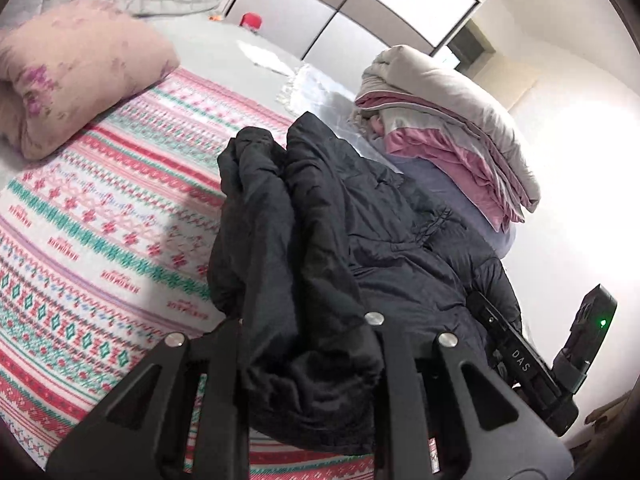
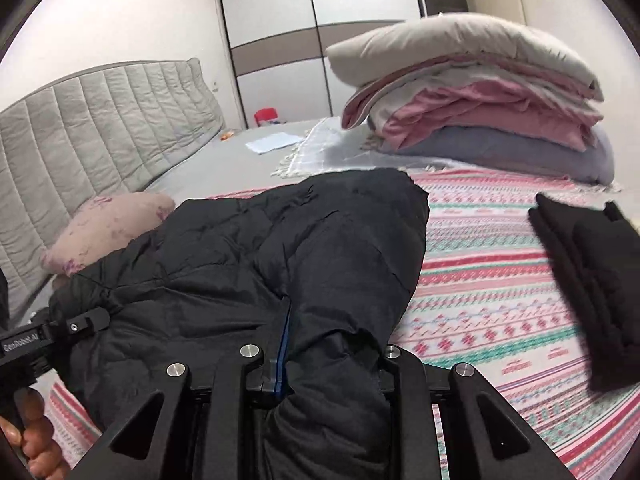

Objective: Fold large clothes
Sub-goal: 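Carry the folded jacket with both grippers toward the beige folded cloth by the headboard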

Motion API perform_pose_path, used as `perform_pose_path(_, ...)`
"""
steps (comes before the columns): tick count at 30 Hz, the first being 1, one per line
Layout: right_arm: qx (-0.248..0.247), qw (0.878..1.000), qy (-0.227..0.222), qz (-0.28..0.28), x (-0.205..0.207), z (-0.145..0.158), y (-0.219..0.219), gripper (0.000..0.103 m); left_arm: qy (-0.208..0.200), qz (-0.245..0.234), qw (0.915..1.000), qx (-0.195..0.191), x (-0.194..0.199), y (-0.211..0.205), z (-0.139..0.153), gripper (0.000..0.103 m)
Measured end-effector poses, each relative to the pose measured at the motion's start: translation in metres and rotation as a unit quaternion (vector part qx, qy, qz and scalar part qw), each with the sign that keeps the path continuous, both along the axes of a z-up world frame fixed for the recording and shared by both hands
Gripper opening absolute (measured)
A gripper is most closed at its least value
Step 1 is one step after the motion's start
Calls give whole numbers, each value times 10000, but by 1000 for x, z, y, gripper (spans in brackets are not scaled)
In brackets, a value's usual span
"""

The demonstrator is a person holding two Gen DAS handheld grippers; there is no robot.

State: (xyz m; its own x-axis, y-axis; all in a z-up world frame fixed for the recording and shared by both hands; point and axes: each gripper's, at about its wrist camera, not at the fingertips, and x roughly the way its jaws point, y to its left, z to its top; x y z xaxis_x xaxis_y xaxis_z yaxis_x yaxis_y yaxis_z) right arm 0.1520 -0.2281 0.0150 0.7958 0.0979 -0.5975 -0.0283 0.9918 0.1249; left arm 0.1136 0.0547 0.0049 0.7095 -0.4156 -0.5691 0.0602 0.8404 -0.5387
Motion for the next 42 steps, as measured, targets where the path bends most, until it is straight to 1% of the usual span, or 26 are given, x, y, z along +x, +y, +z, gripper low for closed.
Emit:
perform_pose_path(3, -49, 9999, -43, -102, -1, 1, -8, 24, 83, -105, 9999, 7, 6, -10, -3, 20)
perform_pose_path(6, 1, 9997, -43, -221, -3, 2, -19, 23, 311, -229, 9991, -187, 14, -18, -14, 20)
perform_pose_path(9, 5, 9995, -21, -313, -3, 2, -27, 23, 345, -332, 9985, -249, 18, -25, -18, 20)
perform_pose_path(13, 62, 9991, -43, -415, -4, 2, -37, 23, 183, -398, 9987, -243, 17, -33, -12, 19)
perform_pose_path(14, 64, 9989, -87, -450, -5, 4, -38, 23, 138, -405, 9987, -265, 16, -34, -9, 19)
perform_pose_path(16, -85, 9984, -273, -492, -9, 11, -34, 23, 17, -427, 9986, -305, 14, -35, -2, 19)
perform_pose_path(19, -138, 9976, -484, -467, -11, 22, -32, 23, -156, -448, 9983, -336, 10, -32, 8, 19)
perform_pose_path(23, -75, 9971, -616, -438, -8, 34, -28, 23, -317, -447, 9979, -347, 13, -23, 21, 19)
perform_pose_path(27, -158, 9966, -695, -420, 2, 43, -15, 23, -337, -375, 9980, -381, 26, -9, 32, 18)
perform_pose_path(30, -199, 9960, -802, -349, 16, 56, -1, 23, -397, -315, 9978, -421, 38, 8, 42, 18)
perform_pose_path(33, -100, 9962, -834, -233, 34, 71, 19, 23, -554, -205, 9979, -277, 51, 36, 62, 18)
perform_pose_path(36, -164, 9956, -922, -28, 60, 95, 59, 23, -740, -22, 9971, -180, 66, 75, 88, 18)
perform_pose_path(39, -307, 9912, -1251, 304, 87, 136, 116, 22, -1095, 303, 9934, -180, 79, 134, 131, 18)
perform_pose_path(40, -327, 9883, -1426, 437, 94, 153, 139, 22, -1267, 435, 9908, -207, 80, 157, 149, 18)
perform_pose_path(41, -299, 9838, -1669, 587, 99, 173, 165, 22, -1506, 588, 9865, -250, 78, 181, 169, 18)
perform_pose_path(42, -243, 9799, -1859, 688, 102, 187, 183, 22, -1741, 731, 9816, -268, 75, 202, 186, 18)
